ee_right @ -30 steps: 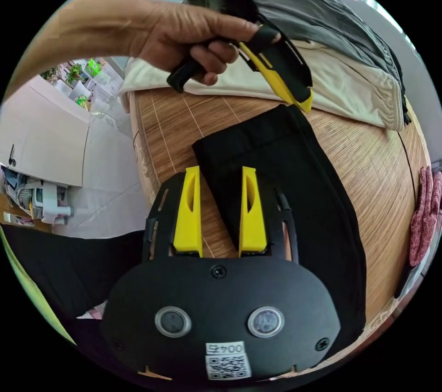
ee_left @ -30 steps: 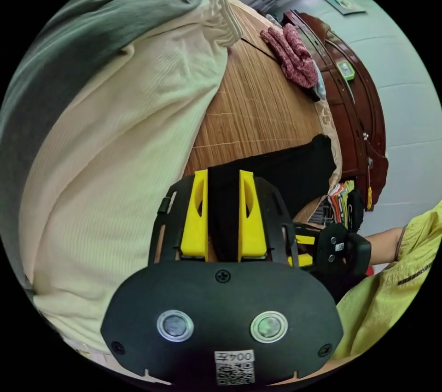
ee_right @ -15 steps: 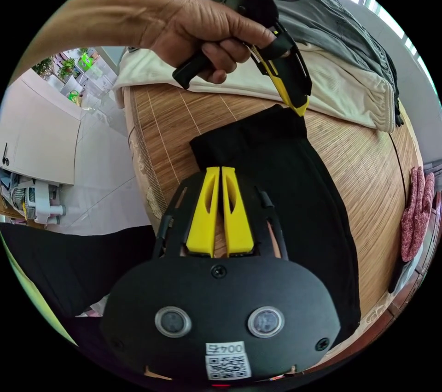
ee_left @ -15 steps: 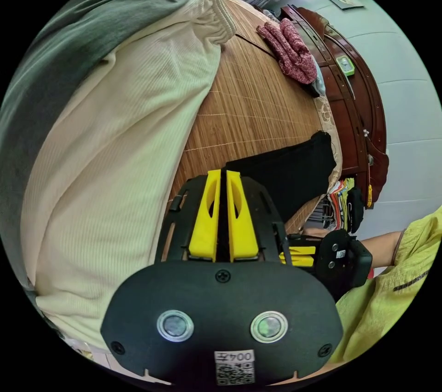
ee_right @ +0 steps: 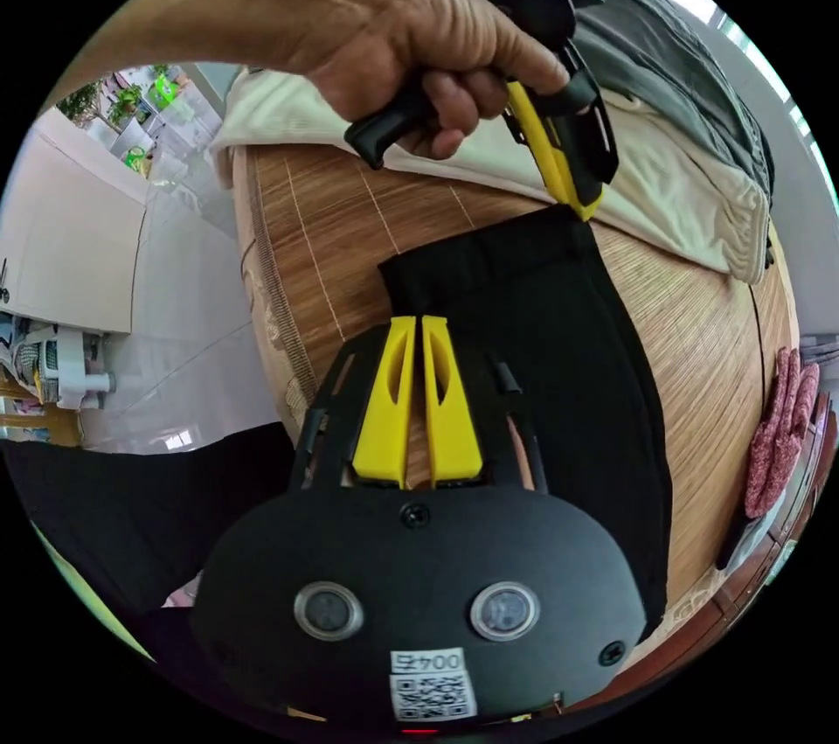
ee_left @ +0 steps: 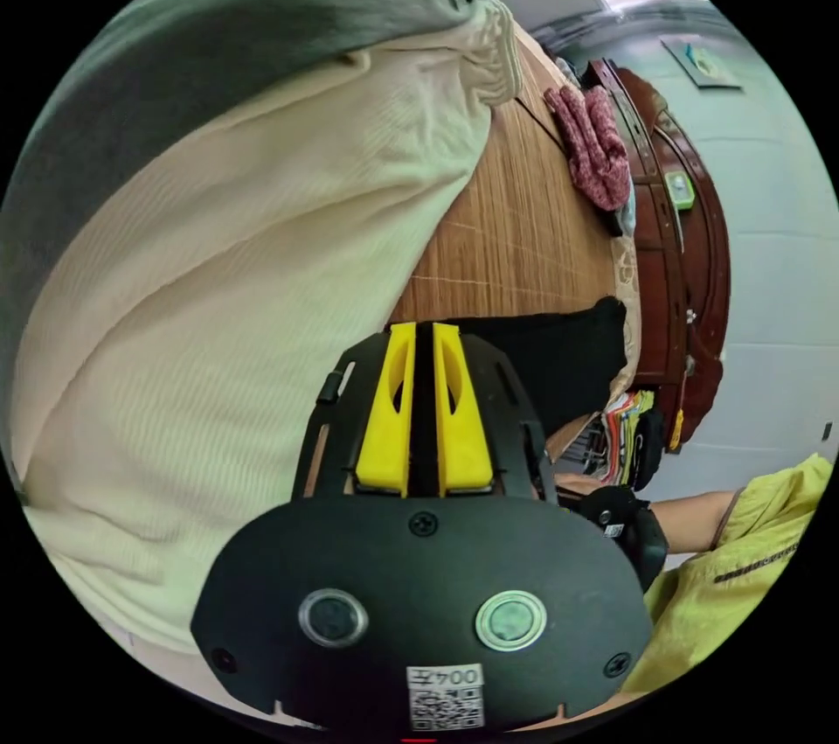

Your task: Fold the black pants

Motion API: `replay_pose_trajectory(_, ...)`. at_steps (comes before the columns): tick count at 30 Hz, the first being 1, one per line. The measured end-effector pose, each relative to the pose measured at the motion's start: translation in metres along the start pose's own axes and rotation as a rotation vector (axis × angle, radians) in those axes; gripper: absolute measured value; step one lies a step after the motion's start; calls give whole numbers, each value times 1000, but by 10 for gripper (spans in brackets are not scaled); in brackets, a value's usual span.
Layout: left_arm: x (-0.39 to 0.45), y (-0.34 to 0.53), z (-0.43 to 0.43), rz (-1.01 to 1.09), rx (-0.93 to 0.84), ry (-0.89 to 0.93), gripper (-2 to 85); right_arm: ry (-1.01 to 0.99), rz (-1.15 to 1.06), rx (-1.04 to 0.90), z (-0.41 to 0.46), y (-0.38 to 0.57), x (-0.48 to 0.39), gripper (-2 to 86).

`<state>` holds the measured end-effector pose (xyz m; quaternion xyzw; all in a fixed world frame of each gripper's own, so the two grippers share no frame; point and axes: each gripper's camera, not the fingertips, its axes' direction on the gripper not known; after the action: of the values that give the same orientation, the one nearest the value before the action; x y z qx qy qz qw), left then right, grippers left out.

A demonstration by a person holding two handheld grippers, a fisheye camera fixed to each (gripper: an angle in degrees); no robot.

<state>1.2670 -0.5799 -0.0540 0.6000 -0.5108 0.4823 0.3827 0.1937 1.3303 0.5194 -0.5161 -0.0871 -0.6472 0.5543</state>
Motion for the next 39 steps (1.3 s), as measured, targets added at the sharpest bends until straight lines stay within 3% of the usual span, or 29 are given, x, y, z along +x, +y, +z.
replay_pose_trajectory(2,1,5,-9,-51,60,-26,22,-60,30,-21,-6,6,12,71)
replay_pose_trajectory(5,21,19,-33,-95,161,-136,18,-334,132,22,-27,29,44,100)
replay_pose_trajectory(10,85,46,-25,-5,195,-190,6,-601,603,196,-67,145,119,115)
replay_pose_trajectory(14,135,64,52,105,3,-204,3,-595,1031,259,-84,283,159,107)
replay_pose_trajectory(16,148,69,83,128,-66,-249,2,-531,1308,291,-96,385,171,104)
replay_pose_trajectory(19,153,71,124,133,-175,-331,2,-393,1541,316,-114,485,172,104)
replay_pose_trajectory(25,152,55,142,113,-198,-339,2,-297,1605,292,-127,560,192,112)
replay_pose_trajectory(30,166,41,162,160,-253,-426,1,-382,1569,276,-119,575,221,128)
replay_pose_trajectory(37,149,33,173,41,-219,-352,1,-494,1571,428,-134,601,233,84)
replay_pose_trajectory(39,147,31,176,45,-220,-350,1,-489,1564,396,-137,600,235,64)
